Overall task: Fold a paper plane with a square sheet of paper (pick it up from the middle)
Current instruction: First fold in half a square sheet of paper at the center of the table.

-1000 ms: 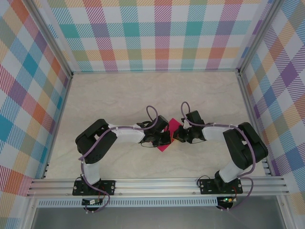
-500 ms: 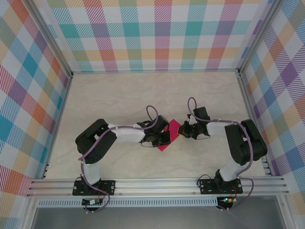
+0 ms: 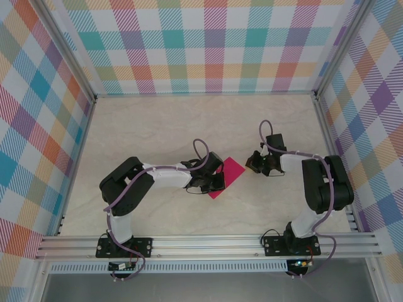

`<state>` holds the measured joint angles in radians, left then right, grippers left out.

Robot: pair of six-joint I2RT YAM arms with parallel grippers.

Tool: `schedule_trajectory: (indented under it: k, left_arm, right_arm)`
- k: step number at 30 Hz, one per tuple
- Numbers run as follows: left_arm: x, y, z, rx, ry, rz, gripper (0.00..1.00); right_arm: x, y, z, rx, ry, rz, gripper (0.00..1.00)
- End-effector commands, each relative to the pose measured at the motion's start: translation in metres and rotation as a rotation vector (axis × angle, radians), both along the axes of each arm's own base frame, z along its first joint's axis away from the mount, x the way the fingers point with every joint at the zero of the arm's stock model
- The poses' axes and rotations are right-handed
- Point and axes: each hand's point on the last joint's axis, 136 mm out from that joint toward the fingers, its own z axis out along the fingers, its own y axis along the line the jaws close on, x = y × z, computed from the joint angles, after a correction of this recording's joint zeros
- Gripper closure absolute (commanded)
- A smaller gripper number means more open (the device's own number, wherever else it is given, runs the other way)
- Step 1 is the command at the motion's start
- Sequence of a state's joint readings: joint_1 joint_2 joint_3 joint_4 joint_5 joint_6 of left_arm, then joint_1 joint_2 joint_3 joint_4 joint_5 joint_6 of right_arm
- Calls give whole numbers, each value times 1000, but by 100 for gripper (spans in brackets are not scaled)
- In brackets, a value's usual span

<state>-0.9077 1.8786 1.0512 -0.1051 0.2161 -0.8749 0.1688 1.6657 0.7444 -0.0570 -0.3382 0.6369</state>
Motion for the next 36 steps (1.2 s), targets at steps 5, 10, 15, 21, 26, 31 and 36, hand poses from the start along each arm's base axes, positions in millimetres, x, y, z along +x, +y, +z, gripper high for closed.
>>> schedule_trajectory:
  k: [5, 10, 15, 21, 26, 31, 36]
  left_arm:
    - [-25, 28, -30, 166, 89, -33, 100]
    - [-24, 27, -30, 164, 87, -33, 100]
    - [-22, 23, -27, 157, 81, -38, 100]
    - [-18, 19, -24, 148, 70, -42, 100]
    - [-17, 17, -18, 152, 66, -53, 100]
    - [1, -5, 16, 41, -40, -69, 99]
    - [18, -18, 37, -52, -145, -53, 98]
  right_arm:
    - [-2, 4, 55, 86, -221, 18, 99]
    - [-32, 29, 58, 227, -159, 98, 98]
    - [-53, 57, 41, 253, -58, 175, 98]
    - [-54, 77, 26, 250, -13, 219, 98]
    - [-55, 79, 5, 230, 50, 223, 99]
    - [-56, 71, -7, 164, 80, 216, 99]
    - [-53, 71, -10, 143, 81, 229, 99]
